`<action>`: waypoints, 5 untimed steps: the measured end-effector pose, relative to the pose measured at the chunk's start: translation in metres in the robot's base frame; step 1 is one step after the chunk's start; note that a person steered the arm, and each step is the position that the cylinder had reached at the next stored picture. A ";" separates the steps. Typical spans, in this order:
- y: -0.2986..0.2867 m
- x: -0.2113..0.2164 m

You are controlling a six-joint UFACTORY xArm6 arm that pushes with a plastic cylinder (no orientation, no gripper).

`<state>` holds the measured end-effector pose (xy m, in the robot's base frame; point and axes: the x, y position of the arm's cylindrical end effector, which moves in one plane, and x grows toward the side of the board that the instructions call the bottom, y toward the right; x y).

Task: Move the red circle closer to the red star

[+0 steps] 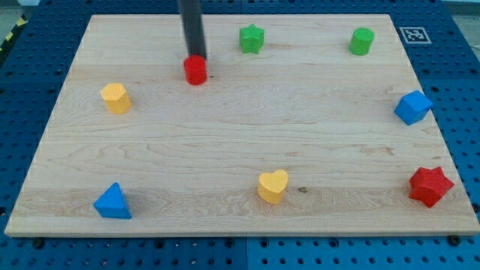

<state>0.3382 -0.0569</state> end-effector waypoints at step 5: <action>-0.023 0.028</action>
<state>0.3658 -0.0796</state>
